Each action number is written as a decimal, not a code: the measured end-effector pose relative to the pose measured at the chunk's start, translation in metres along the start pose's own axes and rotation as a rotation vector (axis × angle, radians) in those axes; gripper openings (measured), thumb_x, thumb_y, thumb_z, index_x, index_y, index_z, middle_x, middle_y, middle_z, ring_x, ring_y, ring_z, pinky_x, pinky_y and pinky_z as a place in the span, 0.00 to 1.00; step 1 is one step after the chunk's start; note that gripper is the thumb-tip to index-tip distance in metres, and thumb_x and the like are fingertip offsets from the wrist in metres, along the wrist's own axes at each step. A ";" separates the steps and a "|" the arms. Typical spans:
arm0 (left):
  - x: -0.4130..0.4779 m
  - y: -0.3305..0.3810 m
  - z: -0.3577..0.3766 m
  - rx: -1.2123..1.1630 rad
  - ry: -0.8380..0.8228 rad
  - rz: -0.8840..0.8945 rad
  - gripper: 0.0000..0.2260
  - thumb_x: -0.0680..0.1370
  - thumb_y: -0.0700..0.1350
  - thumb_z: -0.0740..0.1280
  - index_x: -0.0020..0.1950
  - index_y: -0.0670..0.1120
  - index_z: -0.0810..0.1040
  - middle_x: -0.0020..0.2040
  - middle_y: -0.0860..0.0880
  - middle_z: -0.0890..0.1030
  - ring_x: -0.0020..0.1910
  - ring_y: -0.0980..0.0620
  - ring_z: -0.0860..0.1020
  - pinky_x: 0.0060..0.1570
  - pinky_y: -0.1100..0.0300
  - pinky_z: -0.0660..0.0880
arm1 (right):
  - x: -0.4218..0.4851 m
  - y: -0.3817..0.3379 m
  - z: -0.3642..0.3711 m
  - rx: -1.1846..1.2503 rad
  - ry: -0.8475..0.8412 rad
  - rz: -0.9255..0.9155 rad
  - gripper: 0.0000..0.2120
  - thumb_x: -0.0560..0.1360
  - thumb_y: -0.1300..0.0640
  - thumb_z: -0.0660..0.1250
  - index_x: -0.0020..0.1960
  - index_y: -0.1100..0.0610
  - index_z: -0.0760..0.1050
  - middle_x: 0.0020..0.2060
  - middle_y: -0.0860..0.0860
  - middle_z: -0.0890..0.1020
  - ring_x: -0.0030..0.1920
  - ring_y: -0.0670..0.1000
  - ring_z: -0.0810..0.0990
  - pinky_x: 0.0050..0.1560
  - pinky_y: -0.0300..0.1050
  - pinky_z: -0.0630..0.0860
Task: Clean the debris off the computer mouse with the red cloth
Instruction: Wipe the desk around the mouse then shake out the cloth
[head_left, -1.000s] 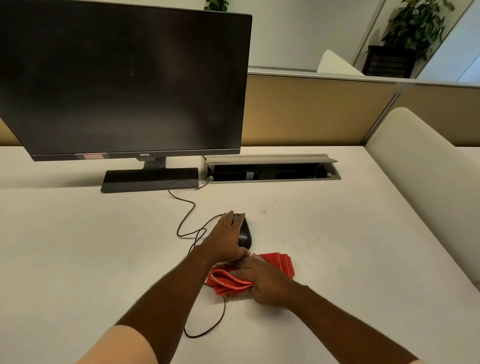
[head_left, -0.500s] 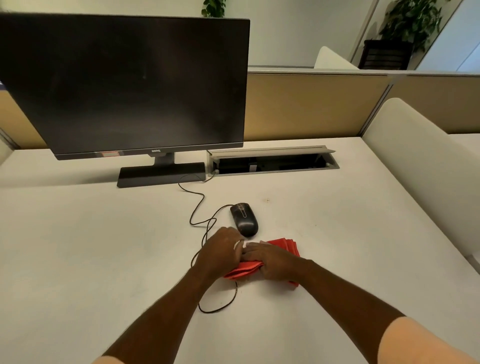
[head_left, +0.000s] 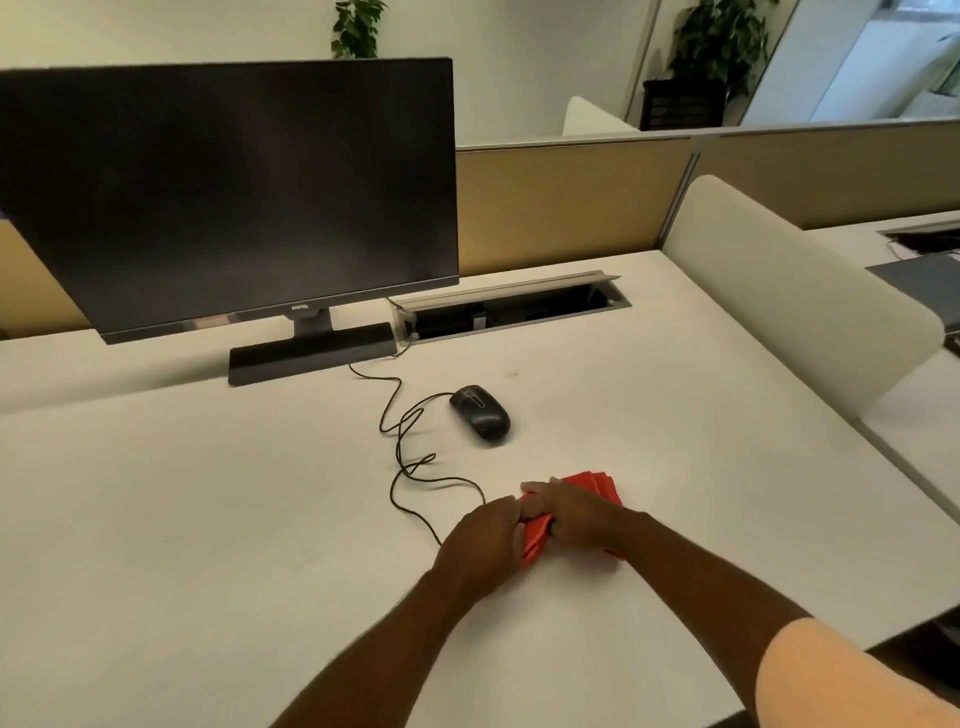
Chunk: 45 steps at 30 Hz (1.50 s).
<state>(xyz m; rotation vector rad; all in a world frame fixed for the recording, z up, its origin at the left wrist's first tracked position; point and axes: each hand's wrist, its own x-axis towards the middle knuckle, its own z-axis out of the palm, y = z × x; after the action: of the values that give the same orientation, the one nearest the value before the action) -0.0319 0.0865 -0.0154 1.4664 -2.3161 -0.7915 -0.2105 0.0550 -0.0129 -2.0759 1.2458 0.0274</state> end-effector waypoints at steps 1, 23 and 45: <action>-0.005 0.004 0.005 -0.025 0.009 -0.002 0.11 0.81 0.46 0.59 0.57 0.42 0.75 0.53 0.43 0.81 0.50 0.44 0.77 0.47 0.57 0.66 | -0.007 0.000 0.002 0.017 0.002 0.015 0.23 0.73 0.67 0.61 0.65 0.52 0.78 0.66 0.51 0.77 0.75 0.52 0.61 0.74 0.50 0.46; -0.080 0.161 0.143 -0.184 -0.024 -0.075 0.30 0.81 0.51 0.62 0.79 0.50 0.52 0.78 0.51 0.60 0.74 0.51 0.63 0.73 0.60 0.60 | -0.188 0.060 0.020 -0.031 -0.086 0.220 0.29 0.74 0.68 0.57 0.67 0.43 0.75 0.76 0.51 0.63 0.74 0.56 0.61 0.73 0.48 0.50; -0.094 0.245 0.223 -0.176 -0.181 0.189 0.30 0.81 0.45 0.62 0.80 0.48 0.51 0.78 0.48 0.60 0.76 0.52 0.61 0.73 0.59 0.59 | -0.345 0.114 0.078 -0.043 0.381 0.206 0.25 0.63 0.72 0.62 0.53 0.53 0.82 0.49 0.48 0.84 0.54 0.51 0.78 0.49 0.51 0.76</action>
<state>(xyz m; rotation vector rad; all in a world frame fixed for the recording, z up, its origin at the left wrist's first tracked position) -0.2850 0.3182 -0.0467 1.1244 -2.3987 -1.0803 -0.4591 0.3310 -0.0112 -2.0402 1.6975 -0.2605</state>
